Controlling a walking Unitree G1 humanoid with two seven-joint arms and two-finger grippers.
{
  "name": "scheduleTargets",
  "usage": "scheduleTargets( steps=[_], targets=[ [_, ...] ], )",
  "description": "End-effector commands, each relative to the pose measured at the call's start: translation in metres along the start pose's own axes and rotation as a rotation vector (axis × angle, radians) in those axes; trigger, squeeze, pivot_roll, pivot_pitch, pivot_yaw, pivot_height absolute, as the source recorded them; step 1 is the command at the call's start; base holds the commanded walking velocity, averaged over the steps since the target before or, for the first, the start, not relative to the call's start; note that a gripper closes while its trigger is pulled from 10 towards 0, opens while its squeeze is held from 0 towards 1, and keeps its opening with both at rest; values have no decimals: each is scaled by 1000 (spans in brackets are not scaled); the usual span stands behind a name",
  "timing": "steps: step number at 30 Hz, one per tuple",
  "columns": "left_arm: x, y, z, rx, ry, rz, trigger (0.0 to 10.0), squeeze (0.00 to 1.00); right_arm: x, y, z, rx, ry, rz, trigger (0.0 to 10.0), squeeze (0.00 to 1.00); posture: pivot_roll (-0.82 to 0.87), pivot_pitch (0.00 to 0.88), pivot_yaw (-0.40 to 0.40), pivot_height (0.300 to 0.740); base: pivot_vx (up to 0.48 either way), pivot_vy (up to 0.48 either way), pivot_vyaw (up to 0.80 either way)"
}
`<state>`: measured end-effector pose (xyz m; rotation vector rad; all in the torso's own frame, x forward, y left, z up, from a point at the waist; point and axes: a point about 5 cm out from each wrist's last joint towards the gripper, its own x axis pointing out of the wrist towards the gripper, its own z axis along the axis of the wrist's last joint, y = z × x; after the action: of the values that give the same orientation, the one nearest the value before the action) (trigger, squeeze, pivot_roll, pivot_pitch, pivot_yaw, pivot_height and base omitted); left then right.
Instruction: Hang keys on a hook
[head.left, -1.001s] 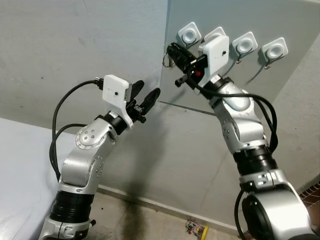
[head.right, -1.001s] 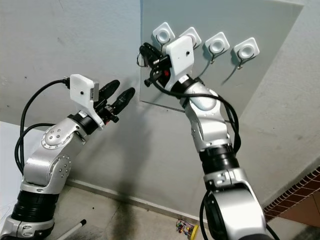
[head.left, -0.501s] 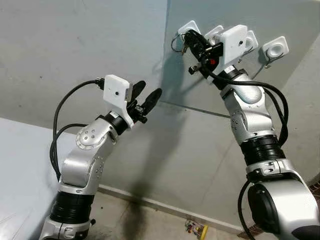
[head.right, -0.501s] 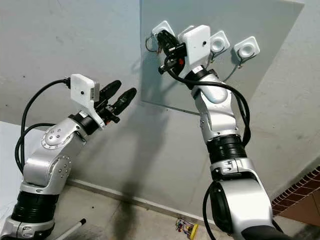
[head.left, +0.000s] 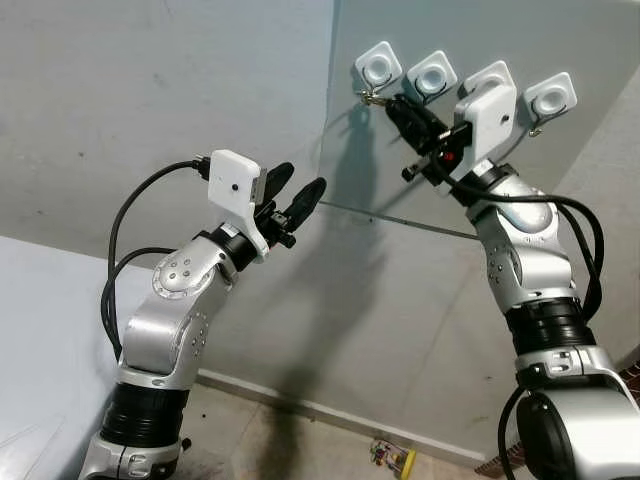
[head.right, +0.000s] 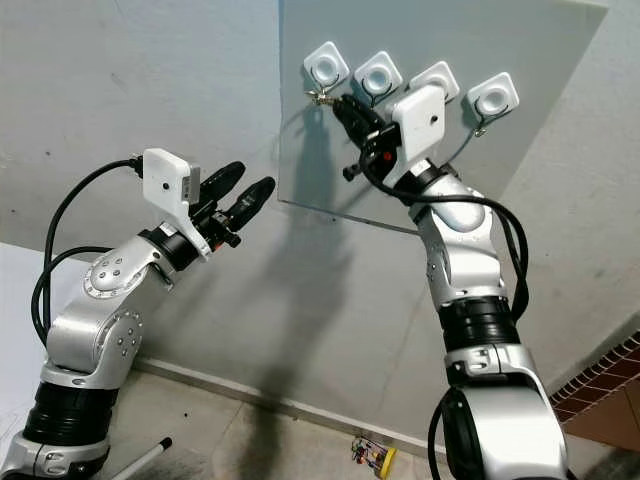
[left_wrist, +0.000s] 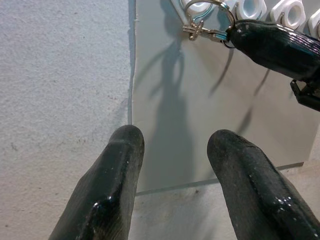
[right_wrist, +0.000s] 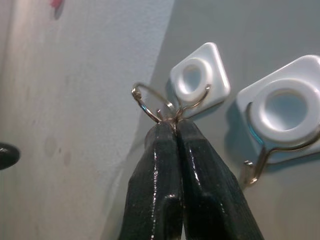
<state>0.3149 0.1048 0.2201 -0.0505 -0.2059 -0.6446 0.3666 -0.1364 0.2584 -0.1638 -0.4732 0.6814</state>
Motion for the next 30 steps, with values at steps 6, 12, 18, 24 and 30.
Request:
scheduleTargets(
  steps=[6, 12, 18, 24, 30],
  targets=[
    [3, -4, 4, 7, -6, -20, 10000, 0, -2, 1, 4, -25, 11, 42, 10000, 0, -73, 0, -53, 740, 0, 0, 0],
    [2, -4, 3, 3, -6, -17, 10000, 0, 0, 1, 2, -38, 28, 11, 10000, 0, -67, 0, -57, 740, 0, 0, 0],
    [0, -4, 4, 3, -6, -13, 10000, 0, 3, -3, -1, -10, 59, -79, 10000, 0, -62, 0, -59, 740, 0, 0, 0],
    [-1, -5, 3, 1, -3, -12, 10000, 0, 6, -3, 3, 84, 32, -136, 10000, 0, -62, 0, -58, 740, 0, 0, 0],
    [-1, -5, 2, 0, 2, -9, 10000, 0, 7, -6, 8, 126, 4, -193, 10000, 0, -61, 0, -60, 740, 0, 0, 0]
  ],
)
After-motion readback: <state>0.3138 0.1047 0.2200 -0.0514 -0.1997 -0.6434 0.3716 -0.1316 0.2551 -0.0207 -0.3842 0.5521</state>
